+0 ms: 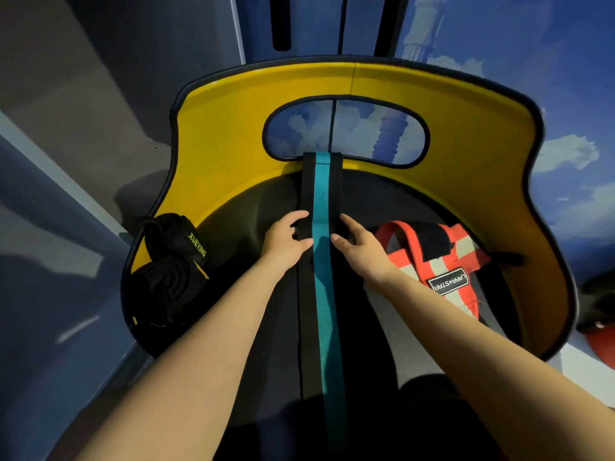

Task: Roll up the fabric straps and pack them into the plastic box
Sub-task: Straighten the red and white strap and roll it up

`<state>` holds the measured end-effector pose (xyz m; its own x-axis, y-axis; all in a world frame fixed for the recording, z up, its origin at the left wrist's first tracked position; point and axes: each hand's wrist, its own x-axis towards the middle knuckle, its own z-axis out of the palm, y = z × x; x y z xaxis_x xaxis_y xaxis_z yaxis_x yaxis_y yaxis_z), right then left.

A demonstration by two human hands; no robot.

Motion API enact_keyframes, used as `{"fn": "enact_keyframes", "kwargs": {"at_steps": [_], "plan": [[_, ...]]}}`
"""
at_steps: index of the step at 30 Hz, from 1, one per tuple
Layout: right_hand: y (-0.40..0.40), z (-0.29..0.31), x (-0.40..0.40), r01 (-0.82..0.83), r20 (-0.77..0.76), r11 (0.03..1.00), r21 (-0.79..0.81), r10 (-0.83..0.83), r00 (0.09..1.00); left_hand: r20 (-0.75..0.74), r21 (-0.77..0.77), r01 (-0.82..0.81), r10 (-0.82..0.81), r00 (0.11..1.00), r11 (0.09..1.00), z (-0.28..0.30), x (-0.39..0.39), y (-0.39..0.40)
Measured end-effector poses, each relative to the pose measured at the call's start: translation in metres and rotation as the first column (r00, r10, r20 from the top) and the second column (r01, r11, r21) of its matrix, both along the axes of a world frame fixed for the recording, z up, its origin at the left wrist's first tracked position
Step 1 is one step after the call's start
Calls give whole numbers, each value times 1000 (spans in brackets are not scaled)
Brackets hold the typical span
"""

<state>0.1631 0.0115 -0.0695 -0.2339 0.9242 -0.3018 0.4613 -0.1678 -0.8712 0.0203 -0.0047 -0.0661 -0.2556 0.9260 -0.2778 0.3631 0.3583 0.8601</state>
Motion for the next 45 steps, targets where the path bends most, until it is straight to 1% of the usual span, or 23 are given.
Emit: {"fn": "enact_keyframes", "kwargs": {"at_steps": [1,3,5,7,10,13,17,21,24,27,30,32,34,35,36,38,40,41,42,43,44,45], "plan": [[-3,0,0,-55,87,996,72,48,995,-118,37,47,-42,992,998,-5,0,0],[-9,2,-2,-160,231,972,170,118,966,-270,56,109,-90,959,992,-12,2,-2],[-12,7,-2,-201,295,957,211,133,946,-373,40,137,-112,921,990,-12,4,-4],[-12,14,2,-225,332,938,264,131,934,-438,29,161,-132,889,987,-9,6,-5],[-9,23,15,-256,384,897,360,107,917,-459,38,196,-156,875,980,0,11,-8],[-4,27,32,-249,443,866,433,37,896,-434,71,265,-209,876,962,6,20,-11],[4,30,58,-193,504,868,457,-74,861,-382,91,374,-314,869,923,12,39,-12],[10,41,89,-121,544,898,423,-145,827,-344,106,496,-437,831,862,18,62,-12],[15,49,109,-9,586,949,316,-188,788,-369,72,561,-501,783,825,25,83,-5],[20,52,122,81,618,983,167,-169,768,-456,-14,641,-575,679,768,30,103,4],[22,51,127,62,635,997,53,-82,768,-518,-60,708,-628,580,704,28,113,8],[23,53,128,78,575,996,49,-92,813,-531,-66,710,-627,570,701,27,112,6],[26,59,125,150,432,987,57,-160,887,-546,-53,705,-612,573,707,27,106,3],[28,62,123,197,347,979,48,-202,916,-580,-46,713,-600,551,700,27,102,0],[29,64,120,241,259,970,29,-240,936,-638,-38,729,-579,509,683,28,96,-3],[29,68,112,295,99,954,-48,-289,952,-761,-16,780,-514,396,626,29,86,-11],[28,68,101,311,-60,941,-133,-321,945,-836,23,826,-442,325,564,29,78,-17],[27,67,96,303,-127,938,-170,-325,937,-856,72,843,-402,327,533,28,75,-19],[25,66,91,290,-175,936,-202,-325,929,-864,129,854,-365,346,504,29,72,-19],[24,65,86,279,-219,932,-230,-329,919,-853,197,854,-345,392,482,29,68,-19],[22,64,83,266,-254,931,-250,-328,910,-819,253,839,-355,451,482,31,64,-19],[21,62,81,253,-271,932,-260,-322,907,-756,307,807,-386,529,505,33,60,-19]]}}
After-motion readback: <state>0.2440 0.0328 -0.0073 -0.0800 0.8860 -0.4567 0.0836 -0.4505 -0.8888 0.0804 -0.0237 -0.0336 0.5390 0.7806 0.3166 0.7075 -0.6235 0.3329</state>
